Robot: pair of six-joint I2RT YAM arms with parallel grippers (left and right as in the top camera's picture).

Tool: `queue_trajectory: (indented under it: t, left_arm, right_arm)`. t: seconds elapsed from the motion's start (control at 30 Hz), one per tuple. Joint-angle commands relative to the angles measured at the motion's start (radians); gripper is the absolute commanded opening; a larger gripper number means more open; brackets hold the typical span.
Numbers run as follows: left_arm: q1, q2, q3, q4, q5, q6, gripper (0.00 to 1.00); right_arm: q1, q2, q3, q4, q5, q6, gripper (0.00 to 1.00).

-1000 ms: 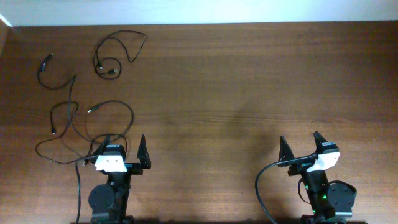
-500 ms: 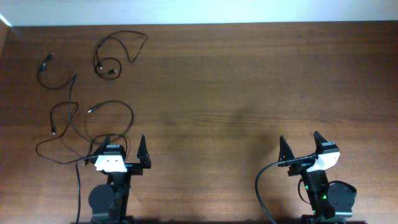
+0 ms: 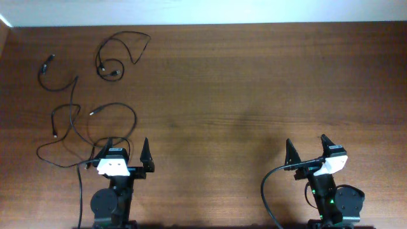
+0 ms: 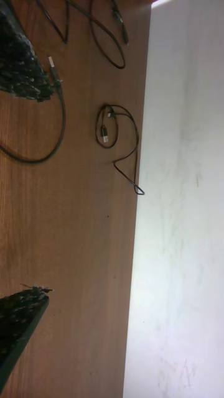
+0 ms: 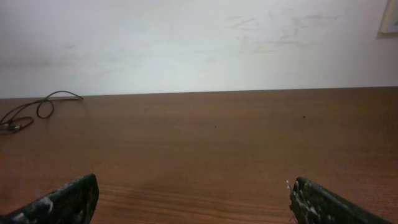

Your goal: Untangle cables

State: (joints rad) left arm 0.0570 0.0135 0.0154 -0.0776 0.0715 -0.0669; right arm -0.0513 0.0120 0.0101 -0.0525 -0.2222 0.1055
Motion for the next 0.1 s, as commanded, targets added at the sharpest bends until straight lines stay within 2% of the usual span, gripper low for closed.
queue_trajectory:
  t: [0.0,0.07]
  left_arm:
    - [-0.005,-0.008,-0.006,0.001,-0.008,0.016,0.99]
    - [-0.005,-0.008,-0.006,0.001,-0.008,0.016,0.99]
  right_arm:
    - [0.005,-0.008,-0.005,-0.005,-0.009,0.006,0.99]
    - [0.005,-0.008,-0.005,-0.005,-0.009,0.006,0.99]
